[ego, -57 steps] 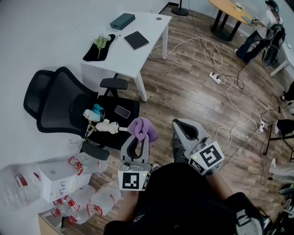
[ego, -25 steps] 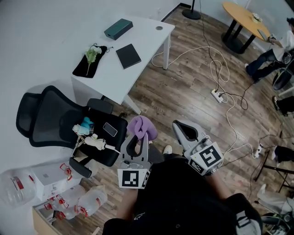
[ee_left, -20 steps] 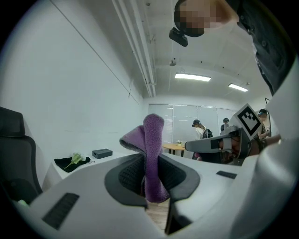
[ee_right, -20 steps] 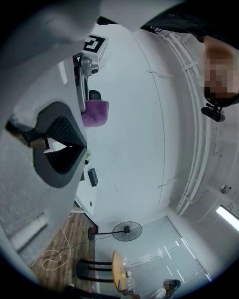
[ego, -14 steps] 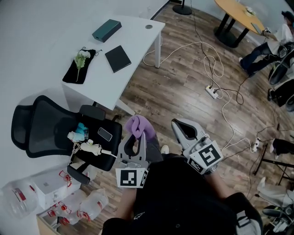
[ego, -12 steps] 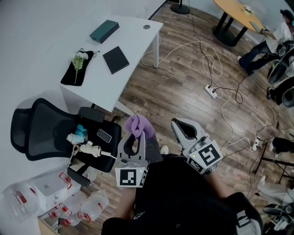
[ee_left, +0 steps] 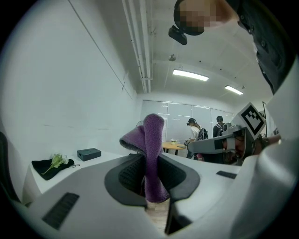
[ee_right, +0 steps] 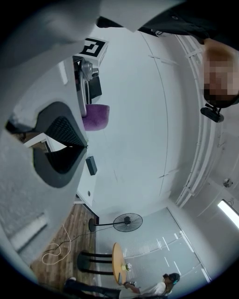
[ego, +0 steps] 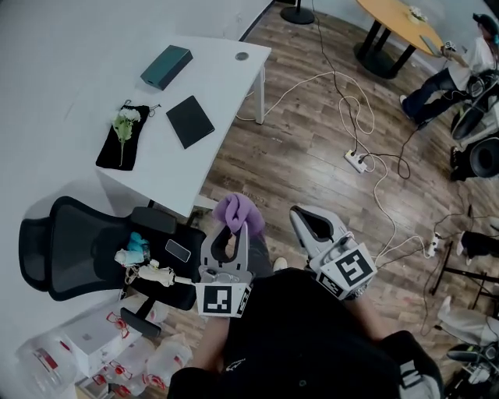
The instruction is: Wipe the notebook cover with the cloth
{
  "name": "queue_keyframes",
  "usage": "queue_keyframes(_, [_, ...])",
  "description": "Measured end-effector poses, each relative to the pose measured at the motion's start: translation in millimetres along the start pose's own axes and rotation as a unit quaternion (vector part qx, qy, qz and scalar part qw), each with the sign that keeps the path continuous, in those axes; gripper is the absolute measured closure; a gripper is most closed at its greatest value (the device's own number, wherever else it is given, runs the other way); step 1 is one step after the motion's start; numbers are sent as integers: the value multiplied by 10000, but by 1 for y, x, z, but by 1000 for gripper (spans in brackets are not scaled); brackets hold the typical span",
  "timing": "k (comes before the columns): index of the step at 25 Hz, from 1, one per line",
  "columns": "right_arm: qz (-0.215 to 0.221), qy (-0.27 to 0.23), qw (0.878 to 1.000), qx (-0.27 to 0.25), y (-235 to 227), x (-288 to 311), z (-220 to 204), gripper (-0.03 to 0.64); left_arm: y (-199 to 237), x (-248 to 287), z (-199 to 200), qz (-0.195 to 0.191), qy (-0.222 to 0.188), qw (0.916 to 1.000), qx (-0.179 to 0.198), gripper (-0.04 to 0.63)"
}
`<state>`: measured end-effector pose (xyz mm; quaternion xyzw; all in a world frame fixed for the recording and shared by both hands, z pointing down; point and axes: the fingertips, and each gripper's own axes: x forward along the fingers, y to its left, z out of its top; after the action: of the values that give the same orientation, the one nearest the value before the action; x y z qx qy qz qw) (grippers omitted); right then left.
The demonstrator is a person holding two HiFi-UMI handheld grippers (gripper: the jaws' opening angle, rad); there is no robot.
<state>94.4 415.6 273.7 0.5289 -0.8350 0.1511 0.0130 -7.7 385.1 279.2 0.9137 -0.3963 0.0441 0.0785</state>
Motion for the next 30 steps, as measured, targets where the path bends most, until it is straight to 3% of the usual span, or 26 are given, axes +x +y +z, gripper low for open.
queue_keyframes(15, [-401, -18, 9991, 111, -50, 112, 39, 614, 89, 108, 32, -462, -9, 9989, -38, 527])
queue_keyframes(30, [76, -59, 9999, -50, -42, 226, 59, 614, 194, 139, 40, -37, -104, 9998, -150, 527])
